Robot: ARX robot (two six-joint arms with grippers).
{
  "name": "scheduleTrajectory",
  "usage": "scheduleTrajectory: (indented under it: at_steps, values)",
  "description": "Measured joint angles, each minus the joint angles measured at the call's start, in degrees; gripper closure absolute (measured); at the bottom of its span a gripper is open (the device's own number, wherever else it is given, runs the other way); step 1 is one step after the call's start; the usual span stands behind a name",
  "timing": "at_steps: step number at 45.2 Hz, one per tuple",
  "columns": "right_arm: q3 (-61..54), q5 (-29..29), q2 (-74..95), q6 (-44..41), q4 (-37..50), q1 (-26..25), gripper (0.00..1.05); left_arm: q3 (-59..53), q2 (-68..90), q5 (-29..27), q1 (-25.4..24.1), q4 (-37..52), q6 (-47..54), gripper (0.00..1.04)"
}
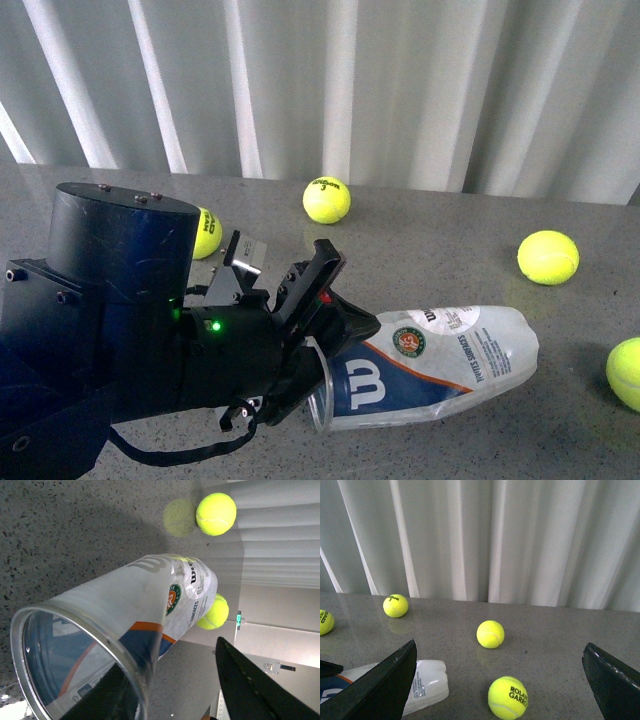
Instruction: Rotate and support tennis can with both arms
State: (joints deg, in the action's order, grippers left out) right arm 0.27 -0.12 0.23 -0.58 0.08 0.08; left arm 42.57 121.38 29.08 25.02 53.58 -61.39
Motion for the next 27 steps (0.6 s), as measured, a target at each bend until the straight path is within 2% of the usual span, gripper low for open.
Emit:
scheduleTrajectory:
  at_steps: [9, 13, 17, 21, 27]
  values:
    - [0.0, 0.0, 0.0, 0.0, 0.0, 0.0, 0.07, -2.6, -3.3, -0.9, -0.2, 2.1, -2.2, 1.01]
    - [0.0, 0.0, 0.0, 0.0, 0.0, 0.0, 0.07, -3.8, -6.0, -1.5, -0.6, 0.9, -1.9, 1.01]
    - [0.0, 0.0, 0.0, 0.0, 0.0, 0.0, 0.07, -4.0, -10.7, -2.6, -1.5, -5.2, 0.4, 1.01]
    - [0.0, 0.0, 0.0, 0.0, 0.0, 0.0, 0.07, -2.3, -16.7, -2.9, -2.1, -15.9, 6.2, 1.01]
    - [0.0, 0.0, 0.0, 0.0, 0.0, 0.0, 0.07, 5.9, -24.1, -5.1, -2.2, -36.2, 18.6, 1.01]
